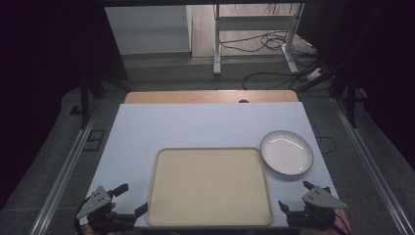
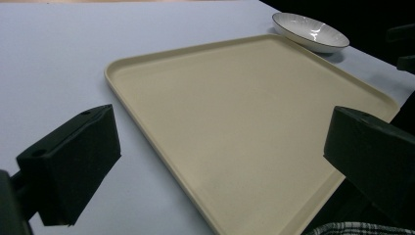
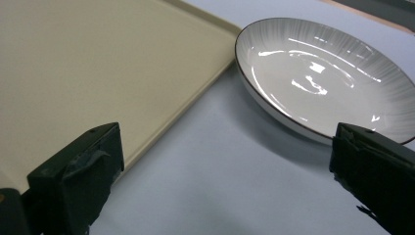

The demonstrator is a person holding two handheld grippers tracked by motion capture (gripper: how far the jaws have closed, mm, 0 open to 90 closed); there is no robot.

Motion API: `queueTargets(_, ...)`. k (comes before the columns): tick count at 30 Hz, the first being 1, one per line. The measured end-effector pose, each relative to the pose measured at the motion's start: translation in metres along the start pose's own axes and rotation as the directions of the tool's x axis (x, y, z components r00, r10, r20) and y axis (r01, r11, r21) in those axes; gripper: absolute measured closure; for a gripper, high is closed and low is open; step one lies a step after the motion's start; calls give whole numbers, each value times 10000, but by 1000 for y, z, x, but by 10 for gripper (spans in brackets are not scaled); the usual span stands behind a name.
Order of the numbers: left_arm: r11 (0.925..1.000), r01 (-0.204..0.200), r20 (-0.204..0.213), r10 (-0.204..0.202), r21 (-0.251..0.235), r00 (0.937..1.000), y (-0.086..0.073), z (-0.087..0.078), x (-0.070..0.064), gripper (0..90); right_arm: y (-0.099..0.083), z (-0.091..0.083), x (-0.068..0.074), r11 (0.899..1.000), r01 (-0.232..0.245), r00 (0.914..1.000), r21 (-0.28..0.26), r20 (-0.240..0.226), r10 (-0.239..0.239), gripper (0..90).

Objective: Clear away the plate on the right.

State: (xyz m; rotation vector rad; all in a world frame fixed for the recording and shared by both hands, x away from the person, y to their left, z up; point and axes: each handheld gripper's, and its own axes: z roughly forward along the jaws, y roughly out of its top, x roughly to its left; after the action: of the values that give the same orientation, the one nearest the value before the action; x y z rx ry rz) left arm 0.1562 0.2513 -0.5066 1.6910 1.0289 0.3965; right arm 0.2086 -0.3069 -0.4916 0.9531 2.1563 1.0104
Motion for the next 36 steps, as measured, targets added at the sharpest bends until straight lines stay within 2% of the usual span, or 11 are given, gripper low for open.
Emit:
queueTargets(11,10000,-7,35,7,30,10000,0,0,0,0,6,9,-1,9999,128,9999,18,84,-128,3)
queueTargets(19,10000,-15,49,15,55,10000,0,0,0,0,7,18,-3,9997,88,9990,233,426,-98,3)
queueTargets(29,10000,-18,62,18,70,10000,0,0,1,0,6,28,-8,9964,-244,9973,813,712,186,0)
queueTargets(34,10000,-18,62,17,81,10000,0,1,1,0,7,31,-10,9931,-261,9953,1142,962,151,0)
queueTargets(36,10000,-13,59,12,86,10000,0,1,1,0,8,34,-10,9915,-91,9930,1299,1182,-63,0)
